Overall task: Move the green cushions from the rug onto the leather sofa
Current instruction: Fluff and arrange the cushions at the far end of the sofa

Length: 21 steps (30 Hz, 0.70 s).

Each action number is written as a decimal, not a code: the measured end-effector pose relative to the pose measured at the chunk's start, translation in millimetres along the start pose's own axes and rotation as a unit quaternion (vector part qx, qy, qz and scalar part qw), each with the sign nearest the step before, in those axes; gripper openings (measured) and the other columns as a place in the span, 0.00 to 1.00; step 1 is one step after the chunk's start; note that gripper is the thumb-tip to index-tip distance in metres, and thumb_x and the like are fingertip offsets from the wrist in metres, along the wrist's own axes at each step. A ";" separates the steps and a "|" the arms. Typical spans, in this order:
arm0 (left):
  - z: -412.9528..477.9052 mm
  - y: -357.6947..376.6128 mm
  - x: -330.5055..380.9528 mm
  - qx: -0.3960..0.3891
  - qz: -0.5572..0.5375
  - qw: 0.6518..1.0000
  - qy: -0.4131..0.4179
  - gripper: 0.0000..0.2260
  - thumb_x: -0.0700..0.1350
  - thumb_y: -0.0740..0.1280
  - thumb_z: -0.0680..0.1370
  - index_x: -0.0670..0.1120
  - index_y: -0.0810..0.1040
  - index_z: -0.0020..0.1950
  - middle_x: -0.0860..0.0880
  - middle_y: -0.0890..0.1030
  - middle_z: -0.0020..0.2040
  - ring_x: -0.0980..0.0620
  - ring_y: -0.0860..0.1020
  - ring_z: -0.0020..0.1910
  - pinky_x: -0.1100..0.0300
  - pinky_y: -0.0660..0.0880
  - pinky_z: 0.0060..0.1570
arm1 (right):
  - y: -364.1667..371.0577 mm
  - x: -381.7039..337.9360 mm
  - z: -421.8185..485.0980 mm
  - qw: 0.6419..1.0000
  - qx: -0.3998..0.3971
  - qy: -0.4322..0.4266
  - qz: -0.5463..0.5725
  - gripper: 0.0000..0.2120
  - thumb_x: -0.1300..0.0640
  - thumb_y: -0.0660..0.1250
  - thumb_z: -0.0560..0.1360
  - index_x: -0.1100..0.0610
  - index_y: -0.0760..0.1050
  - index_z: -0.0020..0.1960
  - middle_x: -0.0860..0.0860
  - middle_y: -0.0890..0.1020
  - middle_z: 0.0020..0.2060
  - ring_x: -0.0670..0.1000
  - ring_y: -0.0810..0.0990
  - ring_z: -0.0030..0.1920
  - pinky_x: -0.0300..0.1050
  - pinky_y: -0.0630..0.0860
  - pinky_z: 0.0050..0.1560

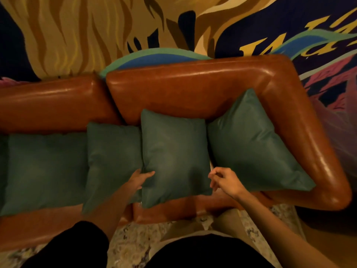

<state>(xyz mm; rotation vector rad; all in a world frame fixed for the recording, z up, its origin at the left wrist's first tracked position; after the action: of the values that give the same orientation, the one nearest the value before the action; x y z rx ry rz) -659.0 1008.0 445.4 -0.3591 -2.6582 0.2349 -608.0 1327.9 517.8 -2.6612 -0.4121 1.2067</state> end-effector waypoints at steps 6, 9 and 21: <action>28.1 -8.7 3.4 0.053 0.147 0.987 0.029 0.21 0.59 0.72 0.70 0.45 0.79 0.54 0.44 0.82 0.52 0.45 0.81 0.49 0.53 0.80 0.49 | 25.7 -14.4 1.6 0.999 -0.022 0.003 -0.033 0.09 0.65 0.64 0.77 0.58 0.76 0.39 0.56 0.80 0.29 0.49 0.77 0.24 0.39 0.75 0.29; 18.1 4.3 19.5 0.029 0.286 0.951 0.116 0.15 0.55 0.69 0.74 0.47 0.72 0.35 0.43 0.82 0.37 0.45 0.82 0.36 0.58 0.79 0.42 | 36.9 -18.4 4.8 0.998 -0.040 0.001 -0.049 0.08 0.64 0.64 0.77 0.58 0.76 0.40 0.55 0.80 0.29 0.50 0.77 0.26 0.40 0.76 0.31; -44.0 34.5 81.0 -0.009 0.206 0.935 0.290 0.13 0.43 0.67 0.77 0.32 0.78 0.43 0.37 0.84 0.39 0.46 0.84 0.34 0.49 0.81 0.41 | 11.9 25.7 2.8 0.986 0.112 0.120 0.019 0.06 0.57 0.68 0.76 0.59 0.79 0.45 0.56 0.81 0.39 0.57 0.80 0.42 0.47 0.76 0.45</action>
<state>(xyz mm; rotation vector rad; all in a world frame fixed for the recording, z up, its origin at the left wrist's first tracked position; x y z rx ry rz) -702.1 1068.9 509.7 -0.8489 -1.9838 0.1925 -591.9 1325.3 494.5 -2.5845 -0.1759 0.8676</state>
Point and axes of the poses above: each hand's wrist, its own z-axis towards the middle knuckle, its own y-axis out of the palm, x = y × z, the point moved 4 cm from there along z, towards the middle knuckle
